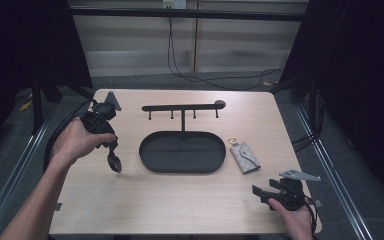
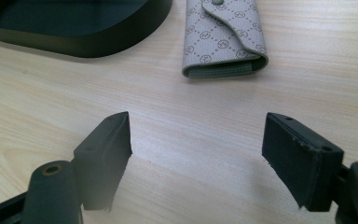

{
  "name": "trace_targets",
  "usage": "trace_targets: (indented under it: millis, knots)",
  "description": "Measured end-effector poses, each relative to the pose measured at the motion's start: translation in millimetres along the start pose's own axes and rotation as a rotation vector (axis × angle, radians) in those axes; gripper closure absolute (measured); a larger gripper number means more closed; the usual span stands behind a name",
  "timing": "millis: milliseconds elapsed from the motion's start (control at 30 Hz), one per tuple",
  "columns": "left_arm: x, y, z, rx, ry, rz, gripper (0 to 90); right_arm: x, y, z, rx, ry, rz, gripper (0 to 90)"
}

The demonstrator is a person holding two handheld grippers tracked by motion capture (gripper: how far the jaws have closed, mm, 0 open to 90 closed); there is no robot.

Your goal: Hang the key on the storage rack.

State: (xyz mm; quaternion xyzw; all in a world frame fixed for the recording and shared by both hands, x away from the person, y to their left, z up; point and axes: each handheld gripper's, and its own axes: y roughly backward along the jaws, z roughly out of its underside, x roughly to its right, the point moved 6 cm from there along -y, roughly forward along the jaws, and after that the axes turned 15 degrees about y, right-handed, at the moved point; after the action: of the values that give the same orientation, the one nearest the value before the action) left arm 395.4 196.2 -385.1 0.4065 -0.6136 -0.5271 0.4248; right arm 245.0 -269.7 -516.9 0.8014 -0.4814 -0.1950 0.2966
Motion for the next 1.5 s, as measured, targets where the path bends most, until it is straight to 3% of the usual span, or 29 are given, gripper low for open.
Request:
trace_targets:
  millis: [633,833,1200,1333,1500]
  knots:
    - [27.1,28.0,-12.5,0.041,-0.042,0.006,70.8,0.2,0.2,0.3,-0.005,-0.004,0.001,23.4]
    - [40.8,30.2,-18.3,0.025,-0.057,0.01,70.8,0.1,0.1,0.3,-0.003,-0.006,0.0,23.3]
    - [64.7,28.1,-35.9,0.007,-0.13,0.027,70.8,0.2,0.3,0.2,0.001,-0.005,-0.002,23.3]
    - [69.2,26.7,-43.8,0.006,-0.121,0.022,70.8,0.5,0.4,0.1,0.004,-0.005,-0.003,23.3]
    - [73.3,23.7,-52.2,-0.017,-0.106,0.048,70.8,0.0,0.7,0.1,0.006,-0.004,-0.003,23.4]
